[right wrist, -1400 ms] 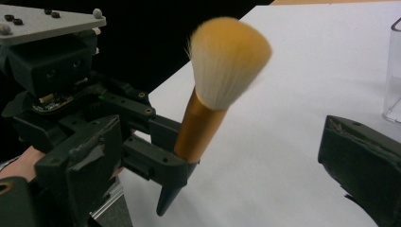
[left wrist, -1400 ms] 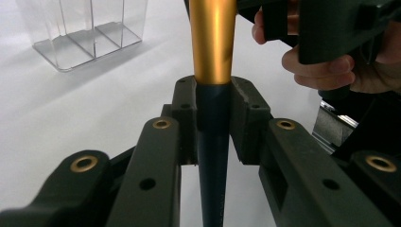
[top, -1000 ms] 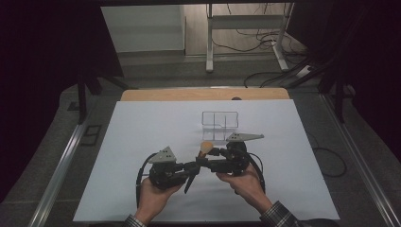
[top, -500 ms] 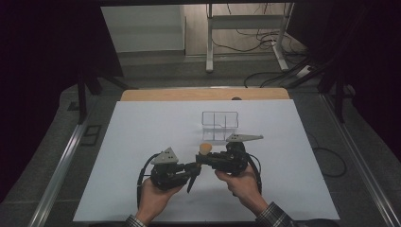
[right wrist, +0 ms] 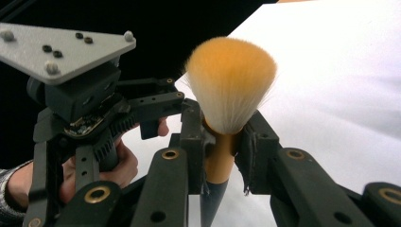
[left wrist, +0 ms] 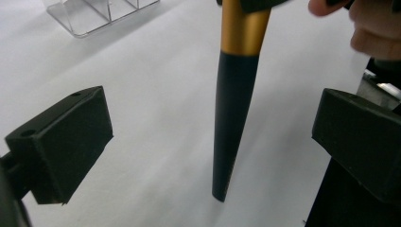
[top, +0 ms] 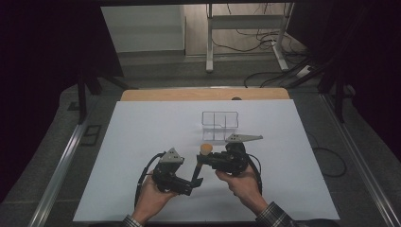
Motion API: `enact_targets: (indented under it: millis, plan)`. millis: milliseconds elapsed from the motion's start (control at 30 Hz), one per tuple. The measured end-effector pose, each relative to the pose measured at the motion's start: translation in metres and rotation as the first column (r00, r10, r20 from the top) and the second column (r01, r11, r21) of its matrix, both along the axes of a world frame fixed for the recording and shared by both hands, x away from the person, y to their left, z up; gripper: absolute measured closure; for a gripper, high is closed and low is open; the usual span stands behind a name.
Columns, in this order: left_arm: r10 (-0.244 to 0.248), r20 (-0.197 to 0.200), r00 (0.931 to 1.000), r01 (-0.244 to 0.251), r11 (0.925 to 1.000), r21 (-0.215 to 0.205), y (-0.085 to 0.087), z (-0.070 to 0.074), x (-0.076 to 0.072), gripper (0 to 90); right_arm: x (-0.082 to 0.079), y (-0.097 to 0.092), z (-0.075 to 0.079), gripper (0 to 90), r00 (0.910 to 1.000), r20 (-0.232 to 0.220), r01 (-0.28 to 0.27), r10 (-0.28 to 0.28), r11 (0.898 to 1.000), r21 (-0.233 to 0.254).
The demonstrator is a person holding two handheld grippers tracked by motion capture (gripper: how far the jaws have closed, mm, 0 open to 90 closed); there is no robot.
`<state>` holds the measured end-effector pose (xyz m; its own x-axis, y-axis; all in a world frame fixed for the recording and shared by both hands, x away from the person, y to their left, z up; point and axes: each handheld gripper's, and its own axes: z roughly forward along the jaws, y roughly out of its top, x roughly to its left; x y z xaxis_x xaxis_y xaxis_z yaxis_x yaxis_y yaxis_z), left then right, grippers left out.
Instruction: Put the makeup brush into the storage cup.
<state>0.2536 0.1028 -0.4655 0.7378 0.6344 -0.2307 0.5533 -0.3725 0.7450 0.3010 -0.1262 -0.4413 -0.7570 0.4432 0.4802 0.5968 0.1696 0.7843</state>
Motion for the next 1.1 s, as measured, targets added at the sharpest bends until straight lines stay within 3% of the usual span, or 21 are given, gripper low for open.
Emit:
enact_targets:
  millis: [367, 633, 1100]
  plan:
    - [0.004, -0.009, 1.0, -0.004, 1.0, 0.003, 0.009, -0.001, -0.003, 0.0, 0.0, -0.004, 0.002, 73.4, 0.9999, 0.01, -0.004, 0.004, 1.0, 0.007]
    - [0.011, 0.003, 0.9999, -0.012, 0.9975, 0.069, 0.016, -0.005, -0.006, 0.0, 0.0, -0.008, 0.007, 73.4, 0.9982, 0.059, 0.0, 0.002, 1.0, -0.022]
    - [0.013, 0.008, 0.9999, -0.014, 0.9931, 0.116, 0.027, -0.007, -0.01, 0.0, 0.002, -0.019, 0.017, 73.4, 0.9917, 0.124, 0.039, -0.031, 0.998, -0.059]
